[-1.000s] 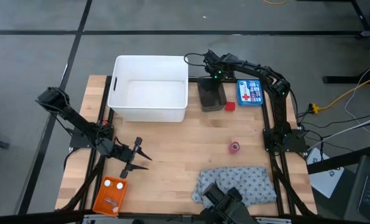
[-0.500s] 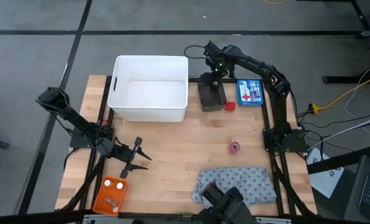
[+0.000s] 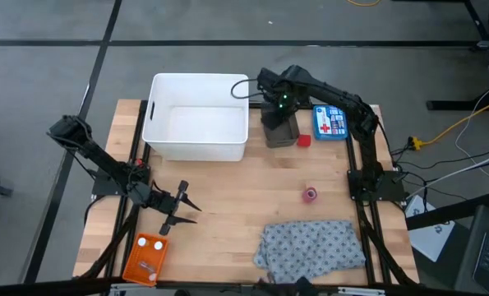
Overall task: Pick & place medical supplies in basket/bin
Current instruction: Put the pink bandage into the black bin
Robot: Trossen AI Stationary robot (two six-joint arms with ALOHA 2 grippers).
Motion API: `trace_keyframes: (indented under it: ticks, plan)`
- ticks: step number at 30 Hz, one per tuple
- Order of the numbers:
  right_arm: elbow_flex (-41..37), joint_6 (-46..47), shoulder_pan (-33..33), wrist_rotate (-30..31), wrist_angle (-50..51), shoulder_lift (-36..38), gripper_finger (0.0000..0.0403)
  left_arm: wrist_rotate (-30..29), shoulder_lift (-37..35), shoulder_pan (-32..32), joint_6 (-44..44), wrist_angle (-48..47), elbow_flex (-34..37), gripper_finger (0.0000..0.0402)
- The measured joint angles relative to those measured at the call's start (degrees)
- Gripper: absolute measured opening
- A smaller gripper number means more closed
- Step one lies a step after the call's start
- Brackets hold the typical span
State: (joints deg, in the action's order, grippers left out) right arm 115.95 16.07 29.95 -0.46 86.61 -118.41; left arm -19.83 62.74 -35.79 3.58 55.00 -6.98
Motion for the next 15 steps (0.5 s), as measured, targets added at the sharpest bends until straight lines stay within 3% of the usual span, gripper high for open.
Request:
trace_keyframes:
  ticks: [7, 15]
  plan:
    - [2.17, 3.5, -6.97, 0.03, 0.31, 4.73, 0.022, 6.14, 0.0, 1.46, -3.24, -0.01, 0.0, 0.0187]
    - [1.08, 15.48, -17.14, 4.1, 3.32, 13.02, 0.022, 10.2, 0.0, 1.42, -6.89, -3.49, 0.02, 0.0187]
